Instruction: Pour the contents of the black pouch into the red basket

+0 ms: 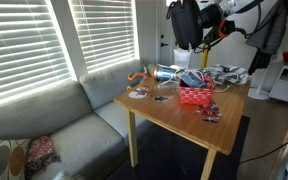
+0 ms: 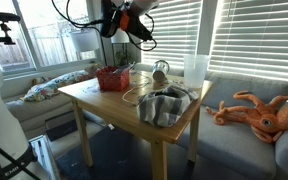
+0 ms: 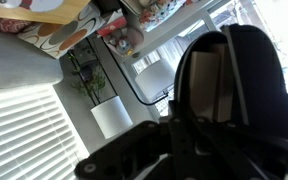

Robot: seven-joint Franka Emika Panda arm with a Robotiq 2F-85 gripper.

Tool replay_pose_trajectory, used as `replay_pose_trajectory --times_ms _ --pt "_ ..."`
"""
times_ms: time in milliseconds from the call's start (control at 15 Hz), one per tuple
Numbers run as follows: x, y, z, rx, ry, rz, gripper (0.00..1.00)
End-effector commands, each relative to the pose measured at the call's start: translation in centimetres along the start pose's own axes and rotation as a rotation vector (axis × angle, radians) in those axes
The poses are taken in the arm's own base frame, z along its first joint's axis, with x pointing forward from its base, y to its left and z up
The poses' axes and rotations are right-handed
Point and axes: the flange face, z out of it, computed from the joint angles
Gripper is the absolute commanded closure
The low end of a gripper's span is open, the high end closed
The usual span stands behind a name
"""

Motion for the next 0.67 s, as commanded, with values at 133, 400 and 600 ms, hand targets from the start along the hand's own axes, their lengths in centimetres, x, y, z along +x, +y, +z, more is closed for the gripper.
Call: replay_pose_trajectory --times_ms 133,400,600 --pt "-1.3 -0.1 -0.1 0.147 0.141 -0.001 0.99" --pt "-1.8 0.3 -0.9 0.162 0.171 0.000 0.99" --pt "-2.1 0.5 -1.5 0.201 0.211 0.016 0.99"
